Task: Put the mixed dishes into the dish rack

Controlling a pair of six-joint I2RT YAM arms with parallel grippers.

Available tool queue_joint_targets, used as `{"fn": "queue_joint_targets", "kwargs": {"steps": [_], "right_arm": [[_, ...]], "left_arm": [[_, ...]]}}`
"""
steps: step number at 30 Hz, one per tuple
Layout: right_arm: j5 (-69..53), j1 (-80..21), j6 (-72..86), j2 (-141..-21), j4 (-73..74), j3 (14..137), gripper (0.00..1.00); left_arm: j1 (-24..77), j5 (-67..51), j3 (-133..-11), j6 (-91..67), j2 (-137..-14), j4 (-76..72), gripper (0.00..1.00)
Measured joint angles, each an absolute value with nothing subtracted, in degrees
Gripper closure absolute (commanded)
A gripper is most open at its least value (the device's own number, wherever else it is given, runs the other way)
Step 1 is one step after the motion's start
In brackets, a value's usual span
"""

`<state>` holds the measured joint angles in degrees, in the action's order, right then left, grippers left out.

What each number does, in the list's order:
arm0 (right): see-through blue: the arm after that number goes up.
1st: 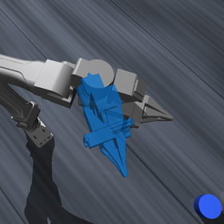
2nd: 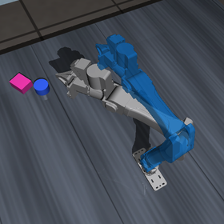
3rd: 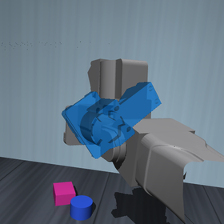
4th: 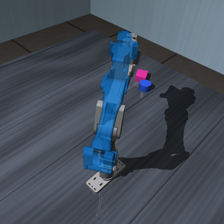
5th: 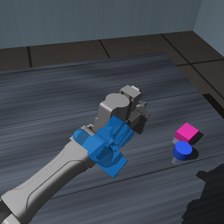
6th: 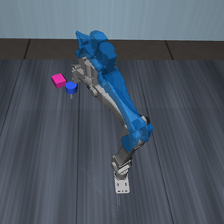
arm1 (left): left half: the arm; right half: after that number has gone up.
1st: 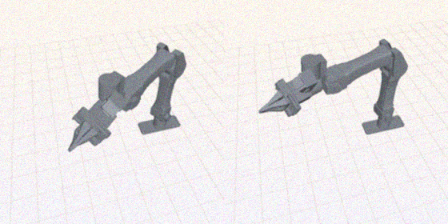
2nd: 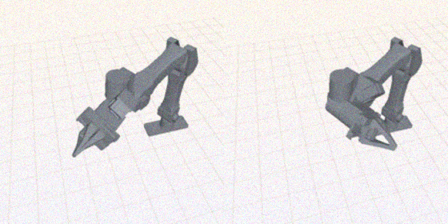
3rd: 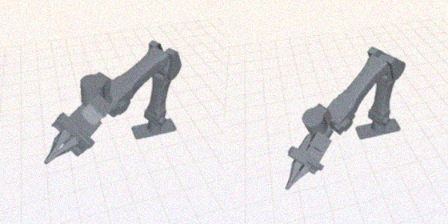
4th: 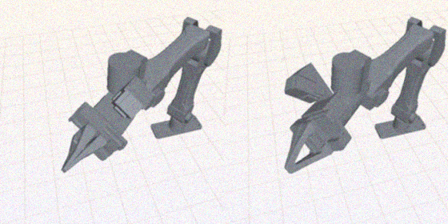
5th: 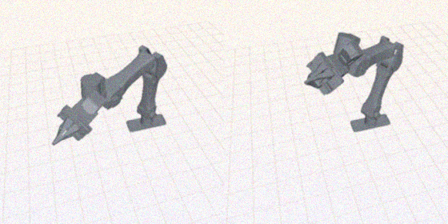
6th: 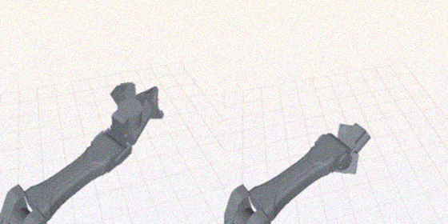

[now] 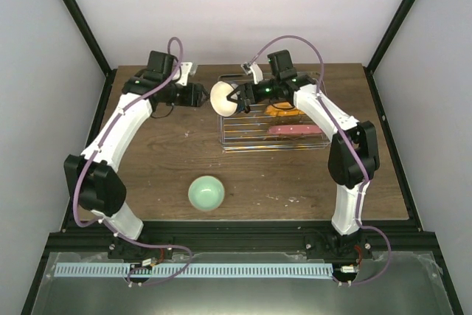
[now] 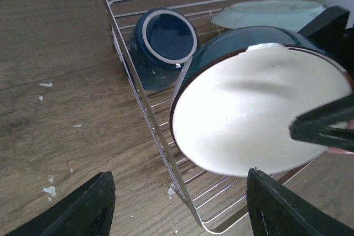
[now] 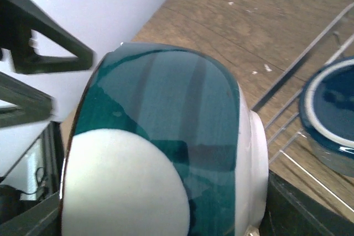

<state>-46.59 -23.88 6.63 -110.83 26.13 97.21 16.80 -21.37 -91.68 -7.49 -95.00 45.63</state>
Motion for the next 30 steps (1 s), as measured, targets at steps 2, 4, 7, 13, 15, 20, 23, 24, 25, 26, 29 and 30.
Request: {"fn": "queue_joint_targets", "kwargs": {"steps": [2, 4, 7, 13, 15, 20, 23, 24, 25, 26, 29, 30], "right_arm": [[-44.0, -23.9, 5.7, -110.8, 27.9, 97.9, 0.83], [-41.4, -23.9, 4.7, -110.7, 29.3, 98.1, 0.83], [-36.4, -24.2, 3.2, -110.7, 32.1, 98.7, 0.83], [-23.5, -27.7, 0.3, -110.6, 36.9, 100.7, 0.83], [-19.3, -29.3, -0.6, -110.6, 38.2, 101.6, 0.82], [-8.4, -33.4, -3.1, -110.6, 41.2, 104.2, 0.81], [-2.1, -35.6, -4.9, -110.7, 43.3, 106.1, 0.81], [-0.3, -36.1, -5.4, -110.8, 44.0, 106.8, 0.81], [1.1, -36.5, -5.7, -111.0, 44.7, 107.5, 0.81], [2.7, -36.9, -6.2, -111.2, 45.2, 108.2, 0.81], [6.1, -37.7, -7.2, -112.2, 46.9, 109.8, 0.8], [7.2, -37.9, -7.6, -112.8, 47.6, 110.3, 0.8]], "left_arm": [[15.6, -22.2, -91.3, -7.5, -93.5, 45.6, 0.32], [14.3, -22.9, -90.8, -7.6, -92.2, 45.6, 0.32], [12.3, -23.3, -90.3, -7.6, -90.9, 45.6, 0.32], [10.6, -22.2, -89.2, -7.4, -90.6, 45.9, 0.32], [10.6, -21.7, -88.9, -7.4, -90.6, 46.0, 0.32], [10.6, -21.2, -88.0, -7.2, -90.2, 46.0, 0.32], [10.6, -21.1, -87.4, -7.2, -89.9, 46.0, 0.32], [10.6, -21.1, -87.1, -7.2, -89.7, 46.0, 0.32], [10.6, -21.1, -86.7, -7.2, -89.6, 45.9, 0.32], [10.6, -21.1, -86.4, -7.2, -89.4, 45.9, 0.32], [10.5, -21.1, -85.5, -7.2, -88.9, 45.9, 0.32], [10.4, -21.1, -85.3, -7.2, -88.8, 46.0, 0.32]]}}
